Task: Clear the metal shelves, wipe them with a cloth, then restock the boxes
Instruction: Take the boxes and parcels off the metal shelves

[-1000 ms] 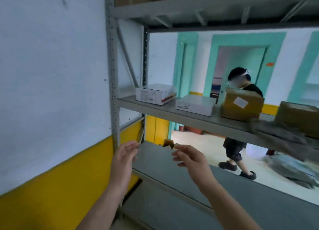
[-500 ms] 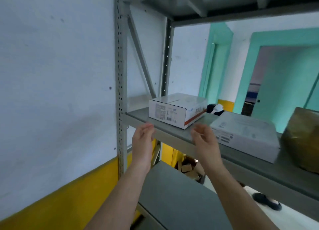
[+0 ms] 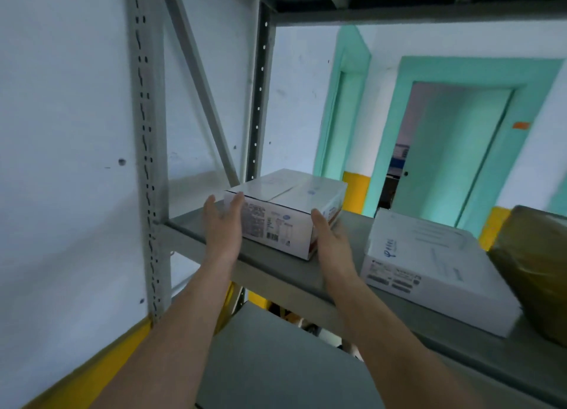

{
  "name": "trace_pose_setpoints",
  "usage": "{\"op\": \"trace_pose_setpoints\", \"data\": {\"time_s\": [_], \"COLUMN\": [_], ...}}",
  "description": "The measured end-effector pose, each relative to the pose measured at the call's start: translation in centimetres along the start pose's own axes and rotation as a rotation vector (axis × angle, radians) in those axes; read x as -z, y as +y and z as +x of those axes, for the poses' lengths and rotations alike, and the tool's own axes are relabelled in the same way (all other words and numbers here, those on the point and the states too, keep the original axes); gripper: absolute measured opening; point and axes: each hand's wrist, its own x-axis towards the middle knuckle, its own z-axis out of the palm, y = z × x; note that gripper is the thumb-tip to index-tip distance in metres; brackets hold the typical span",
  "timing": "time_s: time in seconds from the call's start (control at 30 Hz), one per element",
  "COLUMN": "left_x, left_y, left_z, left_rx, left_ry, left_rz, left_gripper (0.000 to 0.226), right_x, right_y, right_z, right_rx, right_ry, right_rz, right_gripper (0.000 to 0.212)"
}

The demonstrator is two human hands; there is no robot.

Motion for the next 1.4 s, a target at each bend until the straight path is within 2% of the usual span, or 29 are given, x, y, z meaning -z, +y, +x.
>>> {"op": "trace_pose_setpoints", "data": {"time_s": [0.1, 0.17, 0.27, 0.33, 0.4, 0.47, 0.63, 0.7, 0.8, 0.87, 0.97, 1.07, 1.2, 1.3, 1.4], "left_x": [-1.1, -1.3, -1.1, -0.5, 0.2, 0.7, 1.0, 0.8, 0.1, 0.0, 1.1, 4.4, 11.3, 15.9, 20.0], "left_y": [-1.0, -1.6, -3.0, -2.6, -1.5, -0.3, 2.3, 3.2, 4.3, 5.3, 6.5, 7.9, 9.1, 8.2, 6.7], "left_z": [2.4, 3.4, 3.9, 3.1, 1.6, -0.6, -8.0, -11.4, -18.3, -24.0, -32.5, -42.1, -56.9, -66.3, -74.3], "left_rx": [0.009, -0.041, -0.057, -0.068, -0.070, -0.071, -0.035, 0.003, 0.095, 0.164, 0.249, 0.227, 0.227, 0.221, 0.274], "left_ry": [-0.050, -0.087, -0.112, -0.099, -0.099, -0.105, -0.152, -0.157, -0.223, -0.344, -0.550, -0.751, -1.087, -1.306, -1.548], "left_rz": [0.006, 0.058, 0.067, 0.024, -0.068, -0.217, -0.512, -0.609, -0.674, -0.712, -0.737, -0.748, -0.712, -0.641, -0.535], "left_gripper": [0.087, 0.091, 0.111, 0.104, 0.096, 0.087, 0.066, 0.051, 0.043, 0.048, 0.048, 0.043, 0.040, 0.024, 0.013], "right_x": [-0.7, -1.5, -3.1, -3.6, -3.6, -3.4, -0.3, 1.3, 4.7, 7.8, 11.6, 14.3, 16.7, 18.1, 18.8], "right_y": [-0.1, -0.3, -0.4, -0.7, -0.9, -1.5, -3.3, -3.8, -4.4, -4.3, -4.0, -3.2, -1.1, 1.1, 3.4], "right_z": [0.0, -0.2, -0.7, -1.5, -2.9, -4.9, -11.0, -14.1, -20.0, -25.3, -34.1, -44.5, -61.3, -72.2, -82.1], "right_rx": [-0.041, -0.097, -0.140, -0.120, -0.050, 0.030, 0.240, 0.305, 0.359, 0.388, 0.394, 0.342, 0.299, 0.281, 0.246], "right_ry": [0.039, 0.049, 0.147, 0.214, 0.267, 0.320, 0.453, 0.512, 0.667, 0.811, 1.006, 1.215, 1.498, 1.705, 1.932], "right_rz": [-0.008, -0.024, 0.000, 0.048, 0.043, 0.046, 0.033, 0.018, -0.049, -0.085, -0.091, -0.108, -0.130, -0.049, 0.057], "right_gripper": [0.056, 0.057, 0.070, 0.065, 0.041, 0.028, 0.022, 0.020, 0.028, 0.035, 0.058, 0.066, 0.049, 0.041, 0.024]}}
